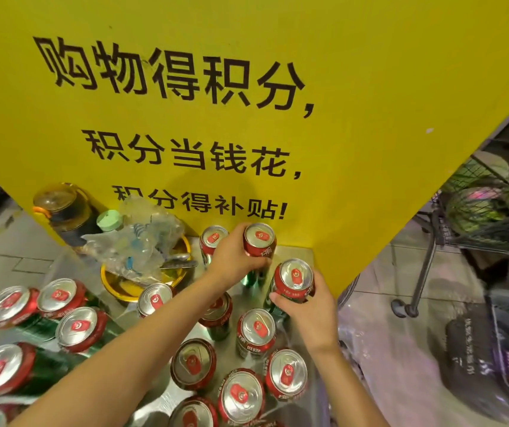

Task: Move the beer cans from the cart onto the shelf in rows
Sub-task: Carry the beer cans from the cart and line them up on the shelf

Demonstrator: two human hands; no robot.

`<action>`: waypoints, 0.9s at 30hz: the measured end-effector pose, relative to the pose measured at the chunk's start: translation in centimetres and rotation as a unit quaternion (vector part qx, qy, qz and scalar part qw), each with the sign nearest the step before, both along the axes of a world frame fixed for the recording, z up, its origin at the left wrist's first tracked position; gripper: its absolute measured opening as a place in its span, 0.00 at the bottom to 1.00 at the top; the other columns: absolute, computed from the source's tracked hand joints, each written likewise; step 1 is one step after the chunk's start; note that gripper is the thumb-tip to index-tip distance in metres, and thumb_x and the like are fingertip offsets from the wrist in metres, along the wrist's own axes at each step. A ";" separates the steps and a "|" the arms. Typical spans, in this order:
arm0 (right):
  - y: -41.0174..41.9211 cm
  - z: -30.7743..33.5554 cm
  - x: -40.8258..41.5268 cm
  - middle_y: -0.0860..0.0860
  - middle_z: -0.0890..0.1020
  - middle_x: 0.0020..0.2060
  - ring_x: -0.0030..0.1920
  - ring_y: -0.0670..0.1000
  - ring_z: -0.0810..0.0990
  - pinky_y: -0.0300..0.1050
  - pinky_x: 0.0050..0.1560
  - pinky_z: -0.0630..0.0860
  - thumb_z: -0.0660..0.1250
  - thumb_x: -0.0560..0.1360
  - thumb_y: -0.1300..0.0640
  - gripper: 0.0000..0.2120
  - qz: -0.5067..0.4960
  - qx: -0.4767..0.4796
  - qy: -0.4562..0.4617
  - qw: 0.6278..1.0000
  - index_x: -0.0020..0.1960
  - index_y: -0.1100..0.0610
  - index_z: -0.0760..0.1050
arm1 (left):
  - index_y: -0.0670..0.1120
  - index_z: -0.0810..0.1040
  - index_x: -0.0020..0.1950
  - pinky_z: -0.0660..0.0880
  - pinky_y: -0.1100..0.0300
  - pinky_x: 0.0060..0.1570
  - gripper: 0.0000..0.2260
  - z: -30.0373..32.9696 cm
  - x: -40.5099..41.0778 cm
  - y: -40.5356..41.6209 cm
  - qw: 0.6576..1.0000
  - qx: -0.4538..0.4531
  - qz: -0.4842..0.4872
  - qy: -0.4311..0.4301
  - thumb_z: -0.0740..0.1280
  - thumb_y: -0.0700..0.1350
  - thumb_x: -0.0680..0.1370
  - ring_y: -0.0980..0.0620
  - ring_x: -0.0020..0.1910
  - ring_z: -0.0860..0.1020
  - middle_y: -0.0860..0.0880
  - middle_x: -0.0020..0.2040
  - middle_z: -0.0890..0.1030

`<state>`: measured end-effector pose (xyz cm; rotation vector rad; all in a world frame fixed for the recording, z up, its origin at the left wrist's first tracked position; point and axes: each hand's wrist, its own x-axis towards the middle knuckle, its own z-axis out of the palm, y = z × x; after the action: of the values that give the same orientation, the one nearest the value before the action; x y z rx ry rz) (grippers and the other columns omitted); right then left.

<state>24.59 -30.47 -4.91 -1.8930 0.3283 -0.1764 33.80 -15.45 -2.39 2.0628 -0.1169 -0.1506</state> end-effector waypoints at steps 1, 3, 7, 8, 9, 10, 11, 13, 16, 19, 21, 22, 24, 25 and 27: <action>-0.2 0.1 -0.1 0.39 0.83 0.44 0.46 0.37 0.81 0.38 0.49 0.77 0.82 0.58 0.55 0.27 -0.003 0.008 -0.002 1.000 0.52 0.43 0.74 | 0.46 0.71 0.62 0.69 0.70 0.46 0.31 0.1 -0.1 0.0 1.000 0.001 0.007 -0.006 0.79 0.42 0.63 0.55 0.51 0.76 0.51 0.54 0.79; -0.5 0.7 -0.4 0.40 0.83 0.45 0.47 0.38 0.81 0.38 0.49 0.78 0.82 0.59 0.56 0.28 -0.010 0.026 -0.009 1.000 0.54 0.45 0.75 | 0.47 0.71 0.60 0.70 0.70 0.47 0.30 0.2 -0.7 0.0 1.000 -0.002 0.018 -0.018 0.80 0.44 0.62 0.54 0.51 0.77 0.53 0.51 0.78; -0.8 3.2 -0.4 0.43 0.82 0.46 0.45 0.36 0.80 0.30 0.42 0.76 0.81 0.59 0.62 0.27 -0.020 0.052 -0.029 0.998 0.53 0.46 0.74 | 0.49 0.71 0.62 0.71 0.74 0.46 0.30 2.4 -2.6 0.5 0.995 -0.059 0.062 -0.041 0.79 0.44 0.63 0.62 0.49 0.76 0.59 0.49 0.77; -0.7 4.1 -0.4 0.43 0.82 0.47 0.44 0.36 0.80 0.28 0.41 0.75 0.81 0.59 0.63 0.27 -0.027 0.061 -0.033 0.997 0.52 0.46 0.74 | 0.49 0.71 0.62 0.72 0.73 0.48 0.30 3.2 -3.1 0.9 0.993 -0.080 0.074 -0.049 0.79 0.44 0.63 0.63 0.49 0.76 0.59 0.49 0.77; -0.7 5.1 -0.3 0.44 0.81 0.47 0.44 0.37 0.80 0.28 0.40 0.75 0.81 0.59 0.63 0.28 -0.032 0.069 -0.040 0.996 0.53 0.46 0.74 | 0.49 0.71 0.62 0.74 0.70 0.51 0.30 3.9 -3.6 1.3 0.989 -0.103 0.084 -0.057 0.79 0.45 0.63 0.62 0.51 0.77 0.58 0.51 0.78; -0.6 6.2 -0.4 0.44 0.81 0.48 0.44 0.38 0.79 0.30 0.41 0.75 0.80 0.60 0.63 0.28 -0.036 0.076 -0.049 0.995 0.53 0.46 0.73 | 0.50 0.72 0.62 0.75 0.65 0.53 0.30 4.8 -4.1 1.8 0.986 -0.125 0.093 -0.065 0.79 0.45 0.63 0.60 0.53 0.77 0.56 0.53 0.78; -0.3 7.3 -0.5 0.44 0.81 0.48 0.46 0.39 0.79 0.31 0.43 0.75 0.80 0.60 0.63 0.28 -0.036 0.080 -0.061 0.994 0.53 0.46 0.73 | 0.51 0.72 0.62 0.76 0.61 0.54 0.30 5.7 -4.7 2.4 0.982 -0.144 0.103 -0.072 0.79 0.45 0.63 0.59 0.53 0.77 0.56 0.54 0.79; 0.4 9.7 -1.0 0.44 0.81 0.48 0.46 0.40 0.79 0.34 0.46 0.76 0.80 0.60 0.62 0.28 -0.026 0.084 -0.091 0.992 0.55 0.46 0.74 | 0.54 0.72 0.61 0.76 0.60 0.54 0.30 7.8 -5.9 3.9 0.972 -0.177 0.124 -0.088 0.80 0.45 0.62 0.59 0.54 0.78 0.56 0.55 0.79; 2.5 13.2 -2.2 0.45 0.81 0.49 0.45 0.37 0.80 0.29 0.42 0.75 0.79 0.60 0.61 0.29 0.013 0.089 -0.126 0.988 0.58 0.51 0.74 | 0.57 0.72 0.59 0.77 0.59 0.53 0.29 11.2 -8.6 6.7 0.956 -0.220 0.156 -0.113 0.79 0.45 0.63 0.59 0.53 0.79 0.56 0.54 0.79; 5.7 16.4 -4.0 0.43 0.82 0.48 0.46 0.37 0.80 0.29 0.42 0.75 0.79 0.56 0.51 0.31 0.054 0.091 -0.142 0.984 0.57 0.46 0.74 | 0.54 0.73 0.60 0.77 0.61 0.52 0.29 13.9 -11.8 10.6 0.940 -0.243 0.184 -0.150 0.79 0.49 0.61 0.58 0.53 0.79 0.55 0.54 0.81; 8.5 17.9 -5.4 0.41 0.82 0.47 0.47 0.37 0.80 0.30 0.42 0.75 0.79 0.52 0.45 0.32 0.081 0.100 -0.144 0.981 0.55 0.42 0.74 | 0.54 0.74 0.58 0.77 0.63 0.50 0.28 15.3 -14.4 13.6 0.930 -0.254 0.201 -0.174 0.77 0.52 0.59 0.57 0.51 0.80 0.54 0.52 0.81; 10.1 18.4 -6.2 0.40 0.83 0.48 0.47 0.37 0.80 0.31 0.43 0.76 0.79 0.51 0.45 0.34 0.096 0.105 -0.144 0.979 0.56 0.41 0.74 | 0.54 0.75 0.58 0.77 0.63 0.49 0.28 15.9 -15.7 15.2 0.925 -0.256 0.211 -0.184 0.76 0.52 0.59 0.56 0.50 0.81 0.54 0.51 0.82; 13.6 19.2 -7.7 0.41 0.83 0.49 0.49 0.40 0.81 0.35 0.46 0.75 0.82 0.51 0.46 0.37 0.129 0.116 -0.141 0.975 0.58 0.42 0.74 | 0.54 0.76 0.55 0.77 0.63 0.47 0.26 16.7 -18.6 19.0 0.916 -0.260 0.228 -0.202 0.76 0.53 0.58 0.55 0.49 0.81 0.53 0.49 0.83; 15.4 19.4 -8.6 0.42 0.83 0.49 0.49 0.41 0.82 0.35 0.45 0.76 0.82 0.51 0.47 0.36 0.147 0.119 -0.140 0.972 0.57 0.43 0.75 | 0.55 0.77 0.54 0.77 0.62 0.47 0.25 17.0 -20.2 21.0 0.912 -0.260 0.238 -0.207 0.76 0.53 0.59 0.54 0.49 0.81 0.53 0.49 0.83; 19.5 20.1 -10.7 0.42 0.84 0.48 0.48 0.41 0.82 0.32 0.41 0.77 0.78 0.50 0.44 0.33 0.188 0.122 -0.137 0.965 0.55 0.42 0.76 | 0.56 0.77 0.54 0.77 0.59 0.48 0.24 17.5 -23.6 25.3 0.903 -0.258 0.267 -0.218 0.75 0.53 0.59 0.53 0.50 0.81 0.53 0.50 0.83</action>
<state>13.85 -10.95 15.20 -1.6260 -0.1920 -0.1330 10.19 9.84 15.08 1.4960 0.1278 0.6249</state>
